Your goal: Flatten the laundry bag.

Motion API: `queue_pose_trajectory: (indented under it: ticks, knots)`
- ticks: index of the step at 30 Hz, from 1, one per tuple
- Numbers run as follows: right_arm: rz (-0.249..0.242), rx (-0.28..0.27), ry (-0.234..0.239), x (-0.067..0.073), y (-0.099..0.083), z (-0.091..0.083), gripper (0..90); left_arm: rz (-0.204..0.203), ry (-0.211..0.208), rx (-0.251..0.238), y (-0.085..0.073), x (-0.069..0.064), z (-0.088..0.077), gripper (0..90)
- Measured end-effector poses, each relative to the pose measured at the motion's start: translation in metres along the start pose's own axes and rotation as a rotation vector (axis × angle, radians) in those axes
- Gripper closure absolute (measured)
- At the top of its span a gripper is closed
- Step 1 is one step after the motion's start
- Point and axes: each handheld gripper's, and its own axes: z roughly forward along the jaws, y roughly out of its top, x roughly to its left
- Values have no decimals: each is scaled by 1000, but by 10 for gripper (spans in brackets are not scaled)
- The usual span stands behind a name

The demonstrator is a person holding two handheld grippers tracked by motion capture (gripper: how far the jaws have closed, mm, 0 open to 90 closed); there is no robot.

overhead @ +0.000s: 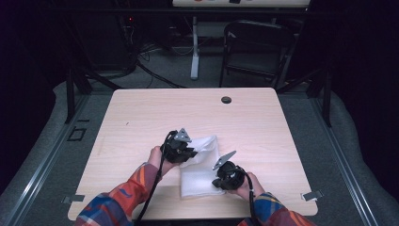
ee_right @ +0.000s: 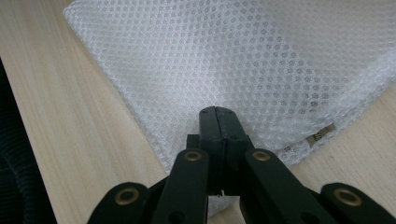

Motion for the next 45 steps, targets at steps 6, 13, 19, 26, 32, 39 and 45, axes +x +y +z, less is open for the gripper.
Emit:
queue_pose_trajectory:
  ticks: [6,13,19,26,32,39,45]
  knots:
    - [-1,-1,-1,0,0,0,900,-7,6,-9,8,5,1,827]
    - [1,0,-5,1,1,0,900,-20,8,-19,15,12,4,827]
    - [1,7,-1,1,1,0,900,-29,10,-27,21,19,9,826]
    - [4,4,6,1,0,0,900,-50,18,-38,27,26,14,824]
    - [0,10,1,2,1,0,900,-65,22,-47,30,32,17,822]
    - [-2,20,3,2,1,-1,900,-76,27,-49,35,43,17,817]
    - [3,18,12,4,1,0,900,-95,31,-50,40,53,19,817]
